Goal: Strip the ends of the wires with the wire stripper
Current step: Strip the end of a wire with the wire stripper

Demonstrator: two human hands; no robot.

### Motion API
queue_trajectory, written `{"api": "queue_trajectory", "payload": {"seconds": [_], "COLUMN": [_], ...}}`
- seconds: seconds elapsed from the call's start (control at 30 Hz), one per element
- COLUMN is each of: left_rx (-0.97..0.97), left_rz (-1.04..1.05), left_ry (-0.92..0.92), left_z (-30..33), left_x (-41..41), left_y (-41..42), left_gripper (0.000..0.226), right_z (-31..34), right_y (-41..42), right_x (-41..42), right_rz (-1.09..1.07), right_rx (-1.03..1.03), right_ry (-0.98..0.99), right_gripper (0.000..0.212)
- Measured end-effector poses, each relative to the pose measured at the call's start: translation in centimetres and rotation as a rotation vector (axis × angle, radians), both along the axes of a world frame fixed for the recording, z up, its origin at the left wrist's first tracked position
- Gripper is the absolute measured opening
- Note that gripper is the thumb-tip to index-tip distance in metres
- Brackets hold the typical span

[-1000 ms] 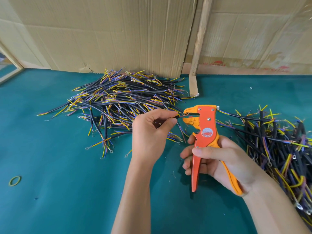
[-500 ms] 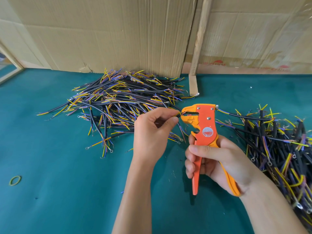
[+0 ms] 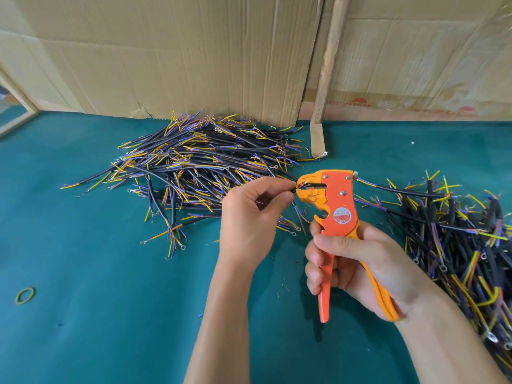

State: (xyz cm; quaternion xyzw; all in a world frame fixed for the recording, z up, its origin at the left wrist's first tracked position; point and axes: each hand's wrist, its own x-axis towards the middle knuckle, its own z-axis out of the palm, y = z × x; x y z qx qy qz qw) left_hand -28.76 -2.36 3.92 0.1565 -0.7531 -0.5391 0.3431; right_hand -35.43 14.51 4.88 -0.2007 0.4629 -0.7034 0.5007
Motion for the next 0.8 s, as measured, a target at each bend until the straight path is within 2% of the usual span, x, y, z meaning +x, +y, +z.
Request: {"api": "queue_trajectory", "payload": {"seconds": [0.1, 0.8], "left_rx": [0.0, -0.017], "left_rz": [0.001, 0.023], "left_ry": [-0.001, -0.039], "left_z": [-0.01, 0.07], "left_x": [0.03, 0.05], "left_y": [0.06, 0.19], "left_gripper": [0.021, 0.025], "right_z": [0.04, 0.08], "right_y": [-0.08, 0.11], "right_x": [0.04, -0.09], "right_rz": [-0.015, -0.027], "right_rx": [0.011, 0.062], "right_ry": [-0.004, 0.006], "right_gripper": [0.011, 0.015]}}
